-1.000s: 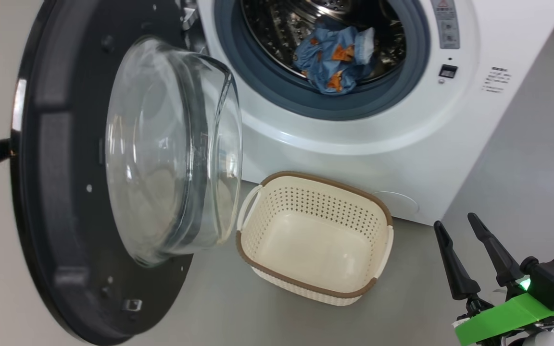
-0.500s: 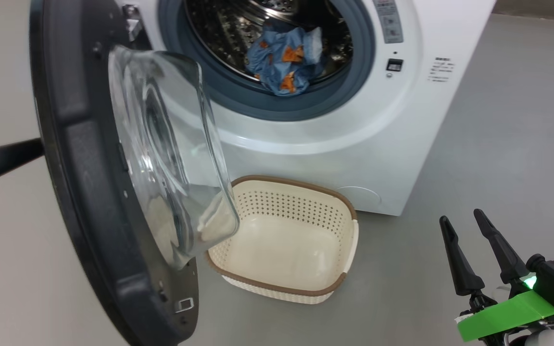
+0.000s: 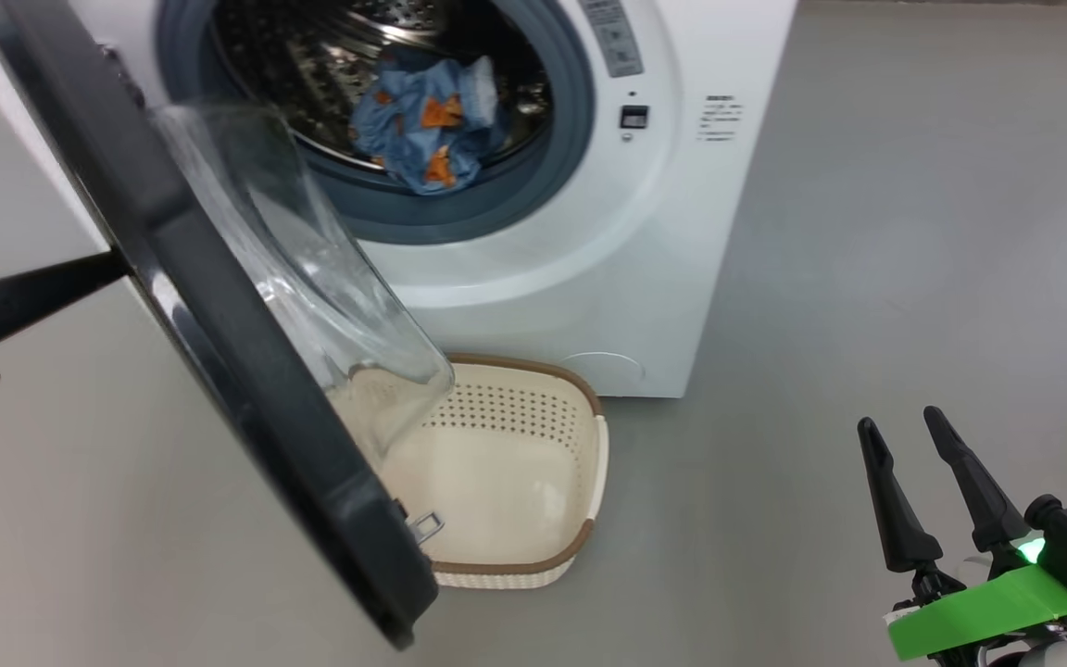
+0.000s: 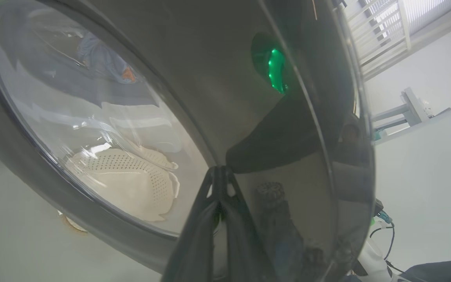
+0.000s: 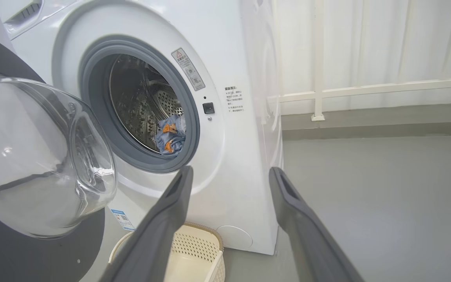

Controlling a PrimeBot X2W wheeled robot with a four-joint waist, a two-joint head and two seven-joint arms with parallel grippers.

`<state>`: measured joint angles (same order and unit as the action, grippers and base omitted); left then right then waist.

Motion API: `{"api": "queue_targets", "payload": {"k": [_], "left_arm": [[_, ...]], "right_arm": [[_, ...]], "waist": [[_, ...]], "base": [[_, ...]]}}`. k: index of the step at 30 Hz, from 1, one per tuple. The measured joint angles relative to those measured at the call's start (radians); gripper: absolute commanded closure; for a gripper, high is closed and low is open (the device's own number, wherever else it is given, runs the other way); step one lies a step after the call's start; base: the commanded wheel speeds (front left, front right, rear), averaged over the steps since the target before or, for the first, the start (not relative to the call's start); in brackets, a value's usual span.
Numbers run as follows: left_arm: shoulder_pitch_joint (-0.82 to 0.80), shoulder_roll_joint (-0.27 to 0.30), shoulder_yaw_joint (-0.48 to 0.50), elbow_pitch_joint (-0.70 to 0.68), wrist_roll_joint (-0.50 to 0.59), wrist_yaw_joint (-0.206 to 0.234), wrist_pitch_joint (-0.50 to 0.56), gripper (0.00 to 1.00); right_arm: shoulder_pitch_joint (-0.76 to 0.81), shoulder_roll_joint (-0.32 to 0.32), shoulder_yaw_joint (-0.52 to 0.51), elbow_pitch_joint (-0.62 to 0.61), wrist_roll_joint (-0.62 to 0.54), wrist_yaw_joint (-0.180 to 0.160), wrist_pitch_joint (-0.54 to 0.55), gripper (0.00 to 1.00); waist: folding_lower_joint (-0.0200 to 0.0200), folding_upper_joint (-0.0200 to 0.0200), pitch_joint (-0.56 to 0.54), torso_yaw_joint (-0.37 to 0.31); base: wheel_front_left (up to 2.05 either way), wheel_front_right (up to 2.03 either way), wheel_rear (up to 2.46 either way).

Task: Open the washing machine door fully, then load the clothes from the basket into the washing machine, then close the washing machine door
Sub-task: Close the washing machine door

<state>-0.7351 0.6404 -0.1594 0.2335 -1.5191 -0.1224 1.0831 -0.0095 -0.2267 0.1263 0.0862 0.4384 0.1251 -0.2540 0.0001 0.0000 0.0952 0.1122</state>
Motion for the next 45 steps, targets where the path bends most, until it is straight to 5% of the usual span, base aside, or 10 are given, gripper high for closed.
{"api": "queue_targets", "payload": {"k": [15,30,34,35,36,37,45], "left_arm": [[-0.005,-0.011,0.0,0.008,0.018,0.0,-0.046,1.0],[0.03,-0.026,0.0,-0.004,0.009,-0.001,-0.085,1.0],[0.108,-0.026,0.013,-0.017,-0.001,-0.001,-0.106,0.55],[0.129,-0.025,0.019,-0.022,-0.003,-0.001,-0.113,0.38],[0.151,-0.025,0.024,-0.029,-0.004,-0.001,-0.118,0.09],[0.173,-0.025,0.028,-0.036,-0.005,-0.001,-0.125,0.0],[0.345,-0.033,0.082,-0.096,-0.037,-0.001,-0.197,0.0]], "right_arm": [[0.02,0.006,-0.03,-0.009,0.0,0.0,0.0,0.0],[0.021,0.01,-0.033,-0.009,-0.007,0.0,0.0,0.0],[0.028,0.009,-0.033,-0.009,-0.007,0.0,0.0,0.0],[0.034,0.009,-0.032,-0.009,-0.007,0.0,0.0,0.0],[0.042,0.009,-0.032,-0.009,-0.007,0.0,0.0,0.0],[0.045,0.009,-0.032,-0.008,-0.007,0.0,0.0,0.0],[0.06,0.009,-0.031,-0.008,-0.007,0.0,0.0,0.0]], "waist": [[-0.0001,0.0,0.006,-0.135],[0.0,0.0,-0.015,-0.12],[0.0,0.0,-0.03,-0.113],[0.0,0.0,-0.033,-0.111],[-0.0001,0.0,-0.035,-0.109],[0.0,0.0,-0.038,-0.107],[0.0,0.0,-0.056,-0.097]], "base": [[0.0,0.0,0.0],[0.0,0.0,0.0],[0.0,0.0,0.0],[0.0,0.0,0.0],[0.0,0.0,0.0],[0.0,0.0,0.0],[0.0,0.0,0.0]]}}
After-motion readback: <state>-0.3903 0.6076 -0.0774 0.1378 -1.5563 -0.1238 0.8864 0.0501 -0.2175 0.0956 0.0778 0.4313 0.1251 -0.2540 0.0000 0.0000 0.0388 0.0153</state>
